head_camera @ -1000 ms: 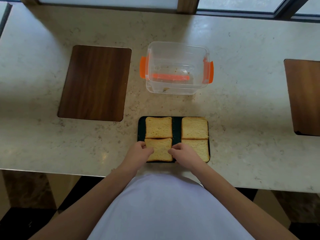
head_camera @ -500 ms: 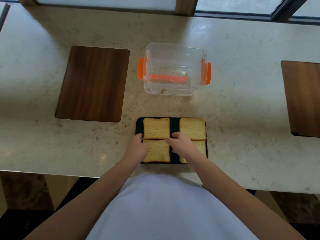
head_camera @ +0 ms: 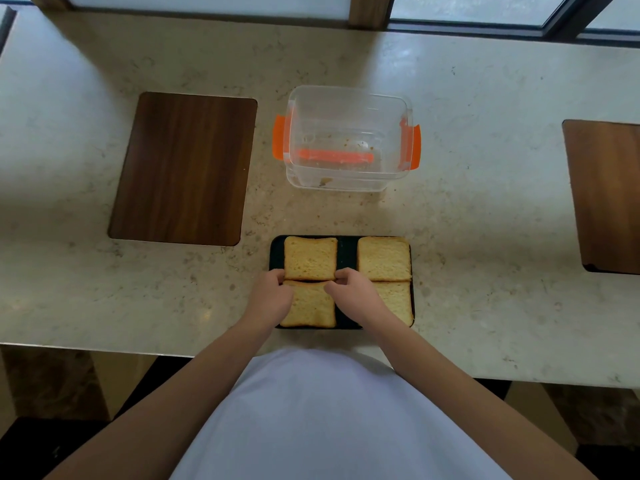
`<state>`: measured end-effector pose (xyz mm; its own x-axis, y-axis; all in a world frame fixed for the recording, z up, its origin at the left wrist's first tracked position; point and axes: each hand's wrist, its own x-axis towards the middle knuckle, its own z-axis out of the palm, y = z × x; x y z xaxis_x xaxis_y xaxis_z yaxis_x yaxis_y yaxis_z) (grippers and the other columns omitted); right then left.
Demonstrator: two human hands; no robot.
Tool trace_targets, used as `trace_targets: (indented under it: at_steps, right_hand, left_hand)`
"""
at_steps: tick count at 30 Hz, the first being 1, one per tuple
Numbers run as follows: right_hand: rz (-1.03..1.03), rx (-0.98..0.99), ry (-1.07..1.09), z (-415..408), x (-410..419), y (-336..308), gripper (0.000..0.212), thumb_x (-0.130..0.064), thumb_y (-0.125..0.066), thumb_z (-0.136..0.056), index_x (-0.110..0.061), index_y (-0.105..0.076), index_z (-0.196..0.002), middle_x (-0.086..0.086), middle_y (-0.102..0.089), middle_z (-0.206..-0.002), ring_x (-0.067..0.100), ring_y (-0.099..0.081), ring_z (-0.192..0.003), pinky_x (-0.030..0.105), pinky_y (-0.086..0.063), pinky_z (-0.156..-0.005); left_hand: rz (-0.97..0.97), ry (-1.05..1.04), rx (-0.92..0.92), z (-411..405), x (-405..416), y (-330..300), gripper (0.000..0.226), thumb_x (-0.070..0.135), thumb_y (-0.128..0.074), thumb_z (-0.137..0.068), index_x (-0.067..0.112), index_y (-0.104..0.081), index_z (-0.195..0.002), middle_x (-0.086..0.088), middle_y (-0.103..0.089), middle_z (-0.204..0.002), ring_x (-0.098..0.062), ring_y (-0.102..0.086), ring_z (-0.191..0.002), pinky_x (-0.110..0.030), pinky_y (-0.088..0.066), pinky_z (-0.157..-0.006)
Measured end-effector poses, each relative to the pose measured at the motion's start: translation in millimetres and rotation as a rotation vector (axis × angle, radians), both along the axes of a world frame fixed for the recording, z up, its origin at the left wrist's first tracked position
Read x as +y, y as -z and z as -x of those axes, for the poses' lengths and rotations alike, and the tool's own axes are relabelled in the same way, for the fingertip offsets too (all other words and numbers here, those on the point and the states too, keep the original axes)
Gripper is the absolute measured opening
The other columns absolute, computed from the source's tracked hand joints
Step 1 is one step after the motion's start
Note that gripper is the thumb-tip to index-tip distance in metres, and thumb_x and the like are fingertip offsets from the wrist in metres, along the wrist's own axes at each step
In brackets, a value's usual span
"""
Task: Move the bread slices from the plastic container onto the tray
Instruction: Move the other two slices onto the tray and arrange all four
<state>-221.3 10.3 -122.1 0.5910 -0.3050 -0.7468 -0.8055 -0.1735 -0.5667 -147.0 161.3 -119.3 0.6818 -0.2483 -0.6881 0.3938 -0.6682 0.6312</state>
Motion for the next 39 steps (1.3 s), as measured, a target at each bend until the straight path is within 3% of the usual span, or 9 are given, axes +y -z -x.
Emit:
trace_targets:
  at_steps: [3, 6, 11, 16, 20, 25, 30, 34, 39]
  right_hand:
    - [0.002, -0.007, -0.002, 0.3, -1.2, 1.9, 0.057, -0.025, -0.056, -0.092, -0.012, -0.046, -0.146, -0.011, -0.062, -0.109, 0.010, -0.058, -0.105, 0.043, -0.054, -0.092]
    - [0.001, -0.010, -0.003, 0.7, -3.3, 3.7, 0.058, -0.025, -0.057, -0.092, -0.012, -0.045, -0.147, -0.012, -0.063, -0.105, 0.007, -0.058, -0.102, 0.039, -0.056, -0.087]
    - [0.118, -0.074, 0.068, 10.6, -17.8, 3.1, 0.053, -0.029, -0.059, -0.093, -0.018, -0.045, -0.143, -0.008, -0.060, -0.110, 0.002, -0.059, -0.088, 0.018, -0.045, -0.060]
    - [0.349, -0.091, 0.177, 28.7, -55.3, -0.9, 0.051, -0.024, -0.057, -0.092, -0.013, -0.050, -0.141, 0.002, -0.059, -0.124, 0.012, -0.059, -0.100, 0.026, -0.046, -0.077]
    - [0.514, -0.057, 0.109, 36.7, -70.3, -1.2, 0.057, -0.026, -0.056, -0.091, -0.011, -0.046, -0.145, 0.009, -0.047, -0.142, 0.024, -0.044, -0.128, 0.033, -0.041, -0.091]
    - [0.463, 0.021, 0.121, 34.3, -72.9, -3.3, 0.063, -0.027, -0.056, -0.090, -0.006, -0.040, -0.147, 0.015, -0.041, -0.145, 0.030, -0.037, -0.133, 0.045, -0.040, -0.102]
    - [0.461, 0.025, 0.135, 31.5, -74.3, -5.7, 0.062, -0.027, -0.056, -0.090, -0.006, -0.041, -0.146, 0.015, -0.041, -0.144, 0.029, -0.037, -0.131, 0.045, -0.039, -0.104]
    - [0.429, 0.055, 0.168, 28.4, -71.8, -5.9, 0.064, -0.029, -0.057, -0.089, -0.007, -0.040, -0.146, 0.015, -0.039, -0.146, 0.030, -0.036, -0.133, 0.050, -0.037, -0.108]
    - [0.420, 0.072, 0.198, 26.9, -69.1, -5.1, 0.065, -0.029, -0.058, -0.087, -0.006, -0.038, -0.145, 0.015, -0.038, -0.146, 0.032, -0.034, -0.134, 0.051, -0.035, -0.109]
  left_hand:
    - [-0.028, 0.005, -0.018, 0.3, -0.2, 3.1, 0.045, -0.005, -0.038, -0.085, 0.007, -0.064, -0.119, -0.015, -0.068, -0.103, -0.029, -0.064, -0.081, -0.037, -0.052, -0.065]
    - [-0.049, 0.029, -0.060, 3.2, -3.0, -1.1, 0.035, -0.004, -0.041, -0.087, 0.013, -0.066, -0.104, -0.012, -0.064, -0.097, -0.024, -0.060, -0.081, -0.032, -0.046, -0.066]
    - [-0.146, 0.243, -0.583, 12.6, -16.8, -12.5, 0.048, 0.011, -0.055, -0.088, 0.007, -0.049, -0.136, -0.008, -0.050, -0.127, -0.021, -0.045, -0.117, -0.027, -0.039, -0.089]
    - [0.036, 0.252, -0.345, 17.5, -65.1, -23.4, 0.054, 0.018, -0.053, -0.091, 0.010, -0.043, -0.143, -0.006, -0.049, -0.137, -0.017, -0.046, -0.125, -0.038, -0.041, -0.106]
    - [0.065, 0.153, -0.120, 16.1, -100.4, -22.8, 0.057, 0.021, -0.051, -0.093, 0.013, -0.035, -0.148, -0.004, -0.046, -0.145, -0.009, -0.053, -0.110, -0.021, -0.043, -0.083]
    - [0.003, 0.111, 0.048, 17.9, -123.3, -15.1, 0.063, 0.016, -0.048, -0.094, 0.015, -0.026, -0.153, -0.005, -0.038, -0.154, 0.005, -0.043, -0.071, -0.014, -0.035, -0.046]
    - [-0.029, 0.088, 0.129, 19.2, -127.9, -14.4, 0.063, 0.015, -0.046, -0.094, 0.012, -0.025, -0.153, -0.005, -0.045, -0.146, 0.006, -0.035, -0.065, -0.018, -0.027, -0.051]
    - [-0.054, 0.095, 0.141, 20.6, -127.6, -16.0, 0.060, 0.016, -0.046, -0.094, 0.010, -0.029, -0.152, 0.013, -0.049, -0.092, 0.004, -0.035, -0.062, -0.018, -0.027, -0.050]
    - [-0.071, 0.109, 0.123, 20.8, -130.5, -13.7, 0.045, 0.015, -0.047, -0.094, 0.007, -0.047, -0.138, 0.013, -0.041, -0.076, 0.000, -0.036, -0.062, -0.019, -0.029, -0.053]
